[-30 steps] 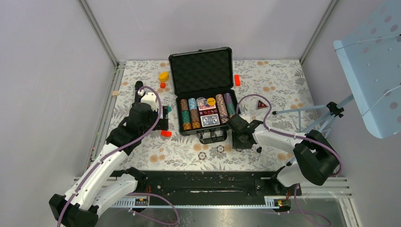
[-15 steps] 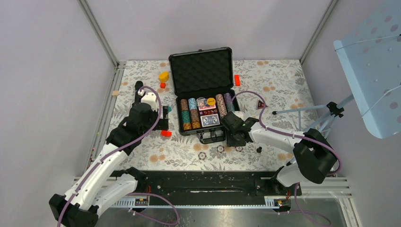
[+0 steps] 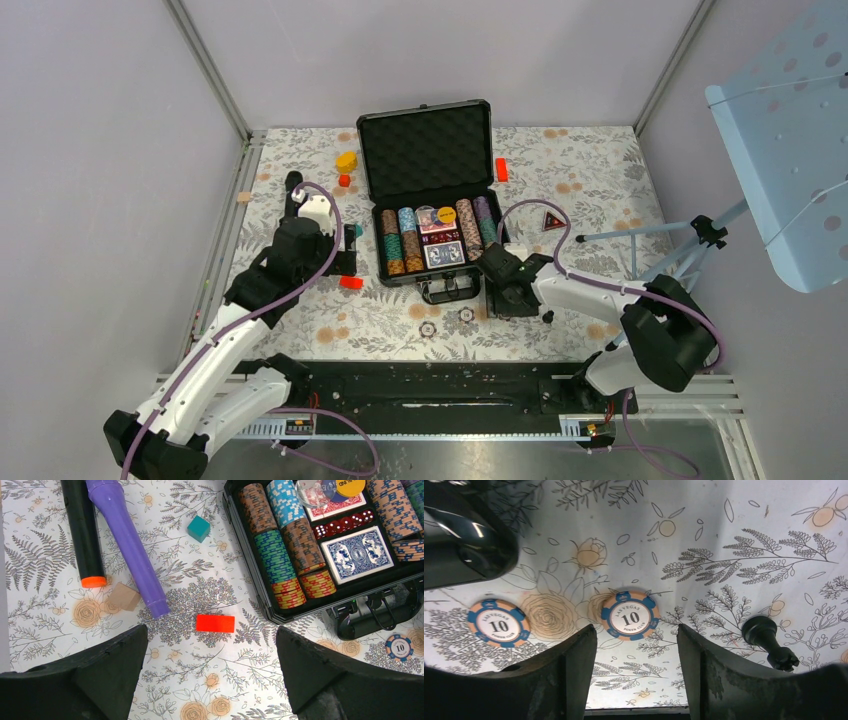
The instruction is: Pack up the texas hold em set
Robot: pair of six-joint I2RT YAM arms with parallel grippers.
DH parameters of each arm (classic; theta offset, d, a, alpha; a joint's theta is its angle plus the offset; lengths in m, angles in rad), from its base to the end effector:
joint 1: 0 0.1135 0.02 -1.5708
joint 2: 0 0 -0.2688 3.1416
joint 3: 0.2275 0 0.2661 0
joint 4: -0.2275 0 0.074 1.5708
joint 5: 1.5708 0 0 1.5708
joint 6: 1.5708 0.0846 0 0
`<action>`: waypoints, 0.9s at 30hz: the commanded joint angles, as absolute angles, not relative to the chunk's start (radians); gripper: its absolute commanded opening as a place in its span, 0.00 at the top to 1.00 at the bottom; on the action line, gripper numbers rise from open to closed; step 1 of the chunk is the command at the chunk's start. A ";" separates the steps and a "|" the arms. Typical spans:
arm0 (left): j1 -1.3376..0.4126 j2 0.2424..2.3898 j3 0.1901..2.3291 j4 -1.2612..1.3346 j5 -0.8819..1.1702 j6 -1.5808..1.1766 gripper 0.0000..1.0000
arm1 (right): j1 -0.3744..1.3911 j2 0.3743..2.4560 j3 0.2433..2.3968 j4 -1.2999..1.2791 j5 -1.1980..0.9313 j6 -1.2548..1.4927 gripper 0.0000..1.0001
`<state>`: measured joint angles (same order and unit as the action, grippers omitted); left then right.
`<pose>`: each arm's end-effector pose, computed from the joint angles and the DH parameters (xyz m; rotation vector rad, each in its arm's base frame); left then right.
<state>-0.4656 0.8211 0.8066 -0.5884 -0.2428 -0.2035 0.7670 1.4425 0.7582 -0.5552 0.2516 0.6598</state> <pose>0.2106 -0.0831 0.2780 0.1444 2.1514 -0.1234 0.2127 0.1758 0.1153 -0.0886 2.7276 0.0376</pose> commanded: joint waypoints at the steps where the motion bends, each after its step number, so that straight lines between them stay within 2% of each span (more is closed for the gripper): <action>1: -0.461 0.819 0.798 -0.545 -0.228 -0.204 0.01 | 0.758 1.462 0.744 -0.538 0.262 0.665 0.33; 19: -0.462 0.818 0.798 -0.545 -0.228 -0.205 0.01 | 0.754 1.518 0.741 -0.513 0.252 0.656 0.53; 27: -0.462 0.821 0.798 -0.544 -0.224 -0.204 0.01 | 0.756 1.480 0.758 -0.510 0.210 0.652 0.55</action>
<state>-0.4656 0.8211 0.8066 -0.5884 -0.2409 -0.2035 0.7620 1.4796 0.7544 -0.5045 0.2398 0.6529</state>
